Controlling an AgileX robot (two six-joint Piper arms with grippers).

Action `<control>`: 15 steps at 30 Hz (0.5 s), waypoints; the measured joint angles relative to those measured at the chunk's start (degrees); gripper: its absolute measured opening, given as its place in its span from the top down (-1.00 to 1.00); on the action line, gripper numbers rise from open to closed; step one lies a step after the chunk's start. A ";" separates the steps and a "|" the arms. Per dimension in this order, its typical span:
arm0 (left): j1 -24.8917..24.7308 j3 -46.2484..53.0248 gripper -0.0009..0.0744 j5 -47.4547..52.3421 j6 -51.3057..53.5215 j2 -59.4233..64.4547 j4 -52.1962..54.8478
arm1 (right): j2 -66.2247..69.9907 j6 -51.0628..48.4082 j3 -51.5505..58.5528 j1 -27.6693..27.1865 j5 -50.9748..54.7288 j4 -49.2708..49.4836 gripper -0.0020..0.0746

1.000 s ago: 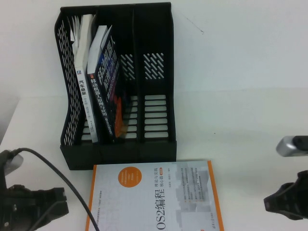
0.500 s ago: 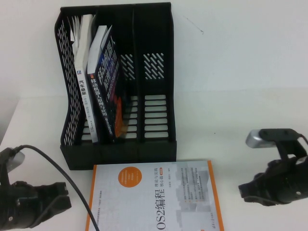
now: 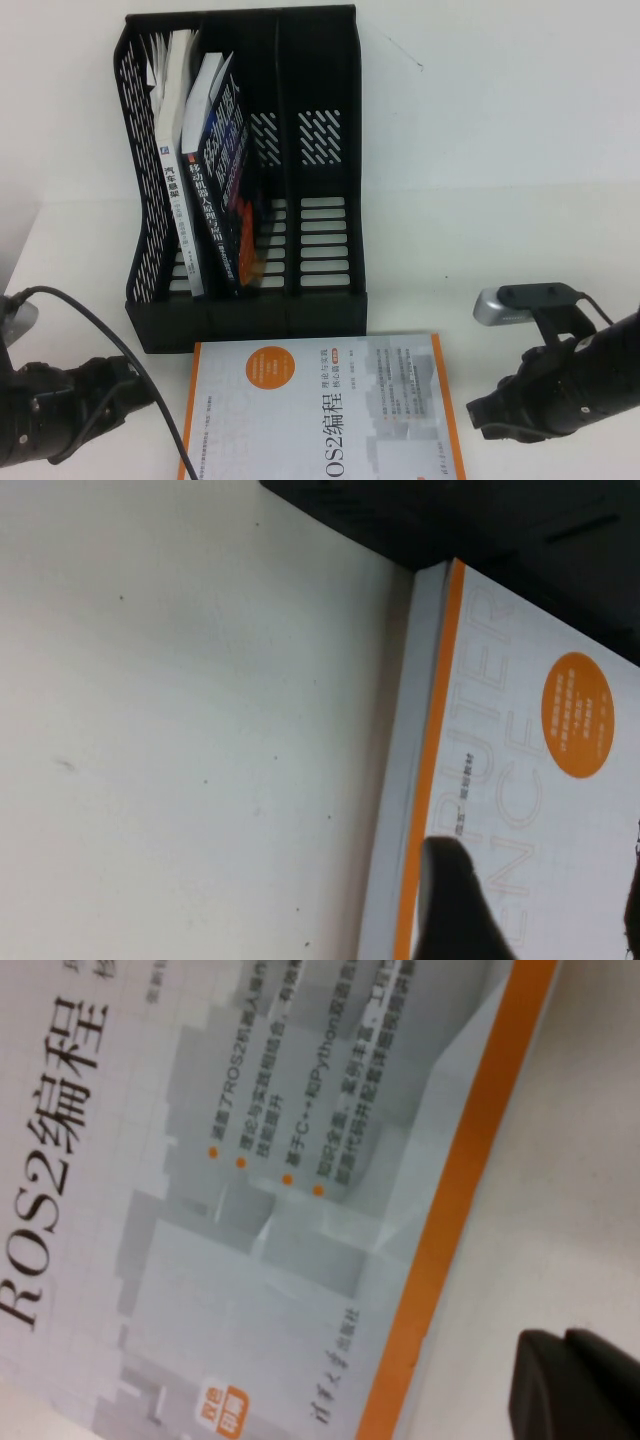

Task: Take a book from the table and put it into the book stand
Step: Push book with right arm

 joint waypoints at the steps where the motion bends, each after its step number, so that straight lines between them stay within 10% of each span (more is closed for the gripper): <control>1: 0.00 0.00 0.07 -0.06 0.00 0.00 0.00 | 0.66 0.00 -0.42 0.00 0.42 0.09 0.95; 15: 0.00 0.00 0.07 -0.65 1.58 0.00 0.00 | 7.01 0.47 -4.66 0.50 0.63 3.77 0.95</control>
